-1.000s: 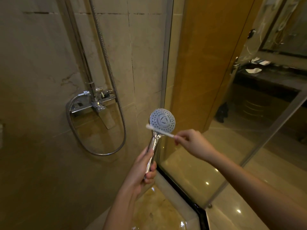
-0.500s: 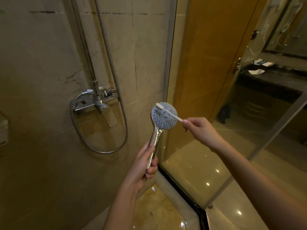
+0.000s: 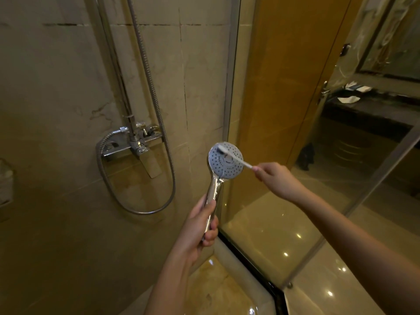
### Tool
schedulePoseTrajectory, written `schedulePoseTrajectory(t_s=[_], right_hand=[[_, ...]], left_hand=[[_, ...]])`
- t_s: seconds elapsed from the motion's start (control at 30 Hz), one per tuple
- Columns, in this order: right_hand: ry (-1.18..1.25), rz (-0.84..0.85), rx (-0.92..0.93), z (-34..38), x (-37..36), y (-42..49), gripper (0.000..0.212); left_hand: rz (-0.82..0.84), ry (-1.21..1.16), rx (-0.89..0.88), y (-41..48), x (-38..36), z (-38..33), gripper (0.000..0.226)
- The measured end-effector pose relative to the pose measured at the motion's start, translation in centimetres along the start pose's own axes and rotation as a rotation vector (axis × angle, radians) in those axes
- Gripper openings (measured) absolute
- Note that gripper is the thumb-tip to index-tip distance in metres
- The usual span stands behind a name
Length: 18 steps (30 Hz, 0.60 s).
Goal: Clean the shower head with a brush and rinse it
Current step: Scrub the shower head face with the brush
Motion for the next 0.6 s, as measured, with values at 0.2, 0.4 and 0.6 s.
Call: schedulePoseTrajectory(t_s=[0.2,0.4,0.6], right_hand=[[-0.013,0.101,0.015,0.3,-1.6,-0.6,0.037],[0.019,0.063,-0.011,-0.7,-1.4,-0.5,0.038],[-0.001,0.098,-0.010,-0.9,-2.1,-0.6,0.039]], left_hand=[[0.015,0.011,0.015,-0.2,0.2,0.4,0.027],[0.007,-0.038,0.044,-0.3,0.5,0.4,0.026],[0.034,-0.163,0.116,-0.5,0.5,1.2,0.017]])
Point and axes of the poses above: each hand's wrist, its own y-axis towards the middle knuckle, its own x-axis out of the back of the hand, z = x × y, the point moved 9 cm from there along y, towards the middle knuckle, and after that the axes turned 3 degrees about -z, right-handed, at the moved point
